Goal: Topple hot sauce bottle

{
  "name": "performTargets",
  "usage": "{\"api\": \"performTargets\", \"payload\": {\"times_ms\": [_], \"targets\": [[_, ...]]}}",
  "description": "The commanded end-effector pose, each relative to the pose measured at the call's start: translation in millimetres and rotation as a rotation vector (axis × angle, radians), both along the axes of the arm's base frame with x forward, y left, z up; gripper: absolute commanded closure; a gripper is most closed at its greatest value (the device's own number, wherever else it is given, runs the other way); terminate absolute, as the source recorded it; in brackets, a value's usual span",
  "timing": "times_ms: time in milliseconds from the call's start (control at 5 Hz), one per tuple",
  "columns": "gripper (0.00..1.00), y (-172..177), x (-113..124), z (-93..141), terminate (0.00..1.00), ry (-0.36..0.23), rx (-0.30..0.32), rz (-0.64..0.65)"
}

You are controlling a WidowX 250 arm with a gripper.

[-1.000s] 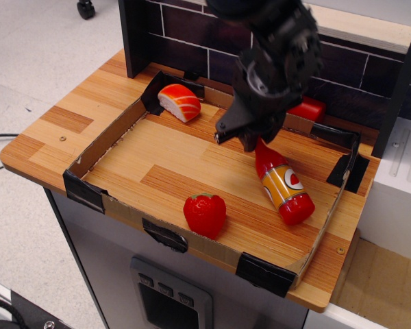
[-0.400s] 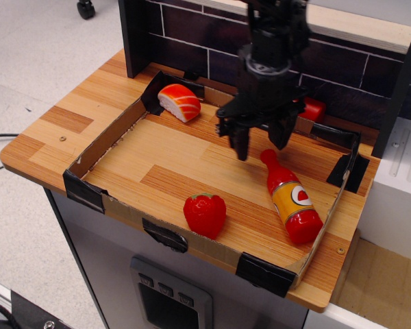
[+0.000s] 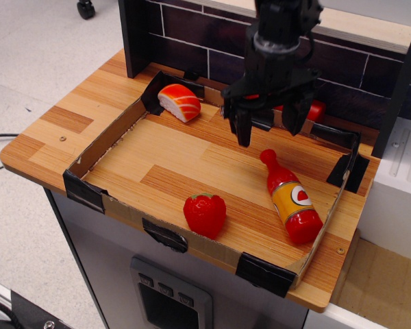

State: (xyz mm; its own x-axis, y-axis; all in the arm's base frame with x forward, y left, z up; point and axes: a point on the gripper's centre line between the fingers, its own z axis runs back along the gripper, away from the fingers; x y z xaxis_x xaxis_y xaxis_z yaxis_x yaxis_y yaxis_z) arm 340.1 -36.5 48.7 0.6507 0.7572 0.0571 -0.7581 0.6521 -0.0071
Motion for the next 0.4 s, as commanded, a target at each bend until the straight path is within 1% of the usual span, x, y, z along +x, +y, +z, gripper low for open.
{"api": "performTargets", "payload": {"times_ms": [0,200], "targets": [[0.0,-0.8,9.8,30.4,0.0,-0.081,-0.008,-0.003],[0.0,-0.8,9.8,30.4,1.0,-0.081,-0.008,-0.003]]}}
